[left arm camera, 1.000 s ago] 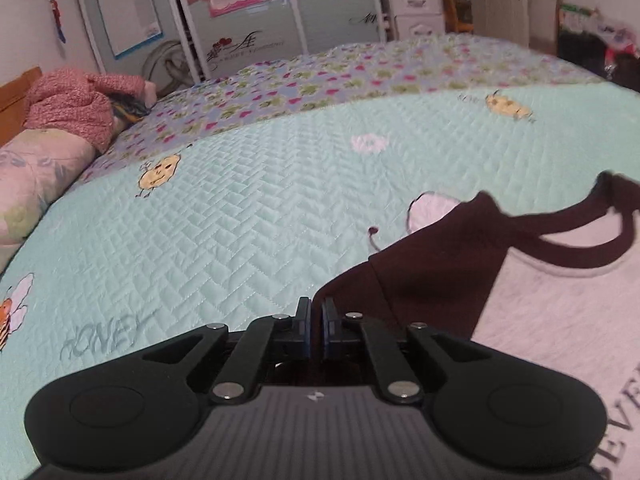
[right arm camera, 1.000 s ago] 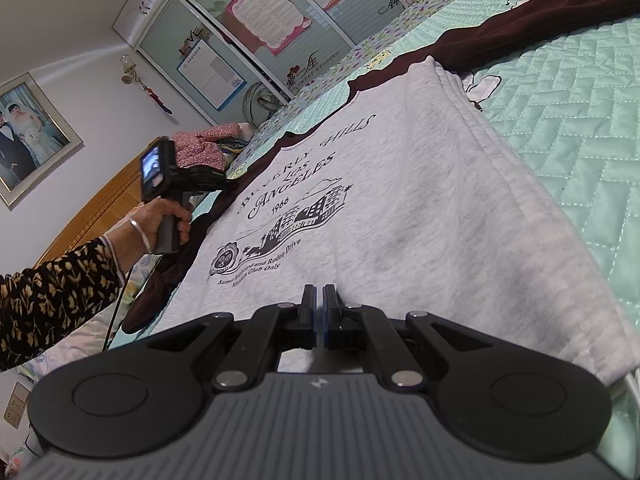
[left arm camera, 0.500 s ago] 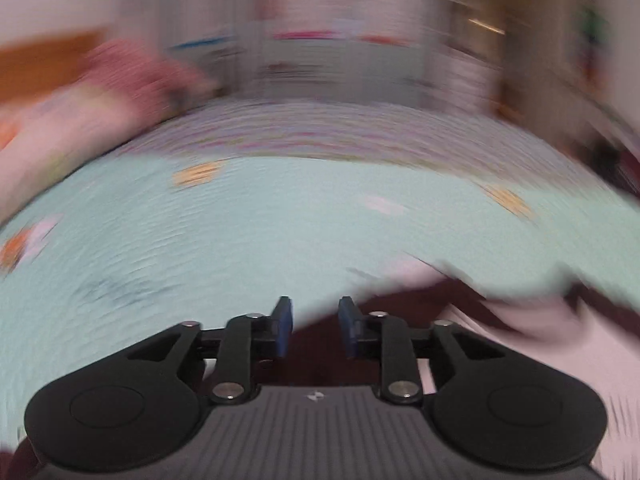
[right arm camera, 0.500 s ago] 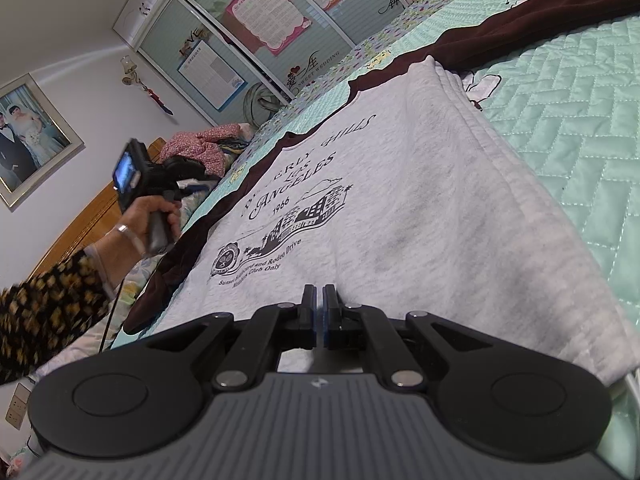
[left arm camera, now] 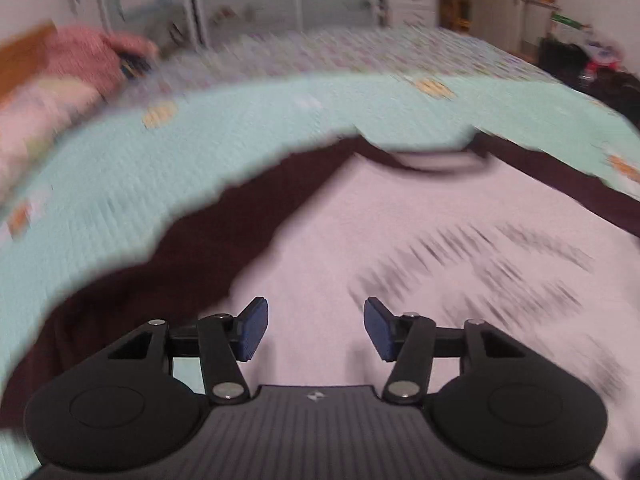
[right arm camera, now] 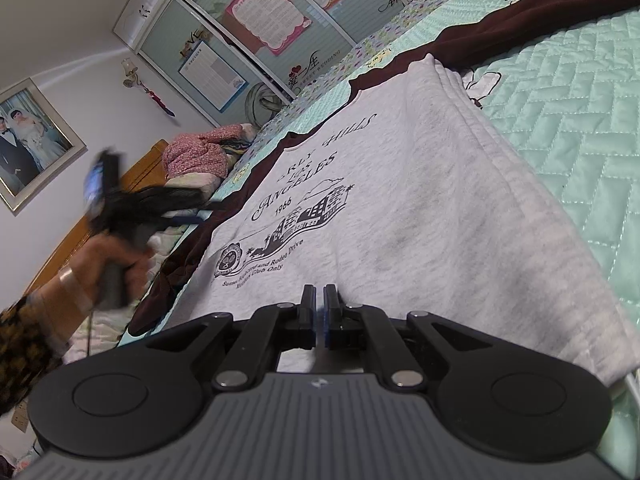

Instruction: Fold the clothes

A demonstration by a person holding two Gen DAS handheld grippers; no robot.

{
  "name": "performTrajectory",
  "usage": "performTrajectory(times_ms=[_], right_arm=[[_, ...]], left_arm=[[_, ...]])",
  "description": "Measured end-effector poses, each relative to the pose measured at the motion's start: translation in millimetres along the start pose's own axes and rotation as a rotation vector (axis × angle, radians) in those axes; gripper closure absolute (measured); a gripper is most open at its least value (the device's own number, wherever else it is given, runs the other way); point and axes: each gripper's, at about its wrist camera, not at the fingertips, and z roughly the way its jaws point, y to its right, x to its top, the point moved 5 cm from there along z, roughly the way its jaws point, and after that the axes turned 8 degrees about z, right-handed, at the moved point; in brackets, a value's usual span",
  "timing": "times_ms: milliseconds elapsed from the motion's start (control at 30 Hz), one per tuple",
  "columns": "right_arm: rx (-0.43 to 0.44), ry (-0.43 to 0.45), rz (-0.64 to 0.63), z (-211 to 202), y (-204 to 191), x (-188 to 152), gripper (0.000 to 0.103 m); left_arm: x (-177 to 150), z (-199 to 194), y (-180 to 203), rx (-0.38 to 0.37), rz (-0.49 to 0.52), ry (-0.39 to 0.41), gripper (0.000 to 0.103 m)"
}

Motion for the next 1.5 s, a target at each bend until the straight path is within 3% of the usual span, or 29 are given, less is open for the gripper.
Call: performTrajectory(times_ms=[133, 233, 333, 433, 500, 533, 567, 600, 667, 733, 867, 900, 933, 1000, 1067, 1133, 1200, 1267, 1300, 1333, 1367, 1433, 1500], right_arm=[[0.034, 0.046, 0.131, -28, -13, 17, 0.081], [0.029, 0.161, 0.100, -53, -30, 54, 0.068], [-0.060, 0.218, 0.018, -51, -41, 100, 0.057], [-0.091, 0.185, -0.001, -17, -29, 131, 0.058], [-0.148, 0.117, -0.009, 15, -5, 138, 0.059], [-0.231, 0.047, 0.005, 32, 15, 136, 0.073], [-0.298, -0.002, 0.044, 42, 37, 130, 0.099], [-0.282, 0.016, 0.100, 37, 50, 130, 0.103], [-0.248, 0.005, 0.192, 25, 60, 131, 0.103], [-0.286, -0.003, 0.144, 10, 51, 128, 0.101], [-0.240, -0.013, 0.068, -20, 29, 99, 0.075], [-0.250, -0.047, 0.074, -21, 32, 87, 0.078], [-0.267, -0.050, 0.067, -26, 32, 80, 0.092], [-0.304, -0.038, 0.047, -37, 31, 67, 0.098], [-0.347, -0.012, 0.022, -51, 17, 62, 0.092], [-0.313, 0.008, -0.020, -65, -4, 54, 0.075], [-0.301, -0.061, -0.025, -68, -5, 40, 0.064], [-0.360, -0.108, -0.025, -70, 9, 28, 0.081], [-0.397, -0.100, -0.053, -73, 11, 25, 0.097], [-0.434, -0.097, -0.078, -77, 7, 24, 0.097], [-0.455, -0.087, -0.087, -81, 0, 23, 0.096], [-0.442, -0.069, -0.087, -88, -18, 20, 0.074], [-0.371, -0.062, -0.077, -92, -40, 15, 0.070]], left_arm=[[-65, -41, 19, -0.037, 0.034, -0.058, 0.037], [-117, -51, 26, -0.022, 0.065, -0.123, 0.037], [-142, -66, 20, -0.012, 0.047, -0.063, 0.034], [-151, -71, 20, 0.001, 0.026, -0.045, 0.033], [-152, -72, 18, 0.005, 0.009, -0.040, 0.032], [-153, -72, 18, 0.007, 0.005, -0.038, 0.031], [-154, -72, 19, 0.008, 0.008, -0.040, 0.031], [-155, -73, 20, 0.006, 0.014, -0.043, 0.031], [-158, -76, 21, -0.001, 0.036, -0.043, 0.030], [-160, -76, 19, -0.011, 0.029, -0.038, 0.029], [-161, -76, 17, -0.018, 0.007, -0.033, 0.028], [-161, -77, 17, -0.017, 0.003, -0.033, 0.028], [-161, -77, 17, -0.016, 0.000, -0.037, 0.028], [-162, -79, 17, -0.015, -0.007, -0.045, 0.028], [-162, -81, 17, -0.015, -0.007, -0.054, 0.028], [-163, -84, 18, -0.013, -0.002, -0.060, 0.028], [-166, -86, 19, -0.011, 0.009, -0.057, 0.028], [-169, -89, 17, -0.022, 0.003, -0.050, 0.028], [-170, -92, 14, -0.037, -0.018, -0.045, 0.028], [-171, -97, 10, -0.058, -0.050, -0.028, 0.029], [-172, -106, 3, -0.081, -0.099, 0.011, 0.030], [-174, -123, -12, -0.125, -0.199, 0.091, 0.030], [-177, -138, -33, -0.150, -0.328, 0.169, 0.031]])
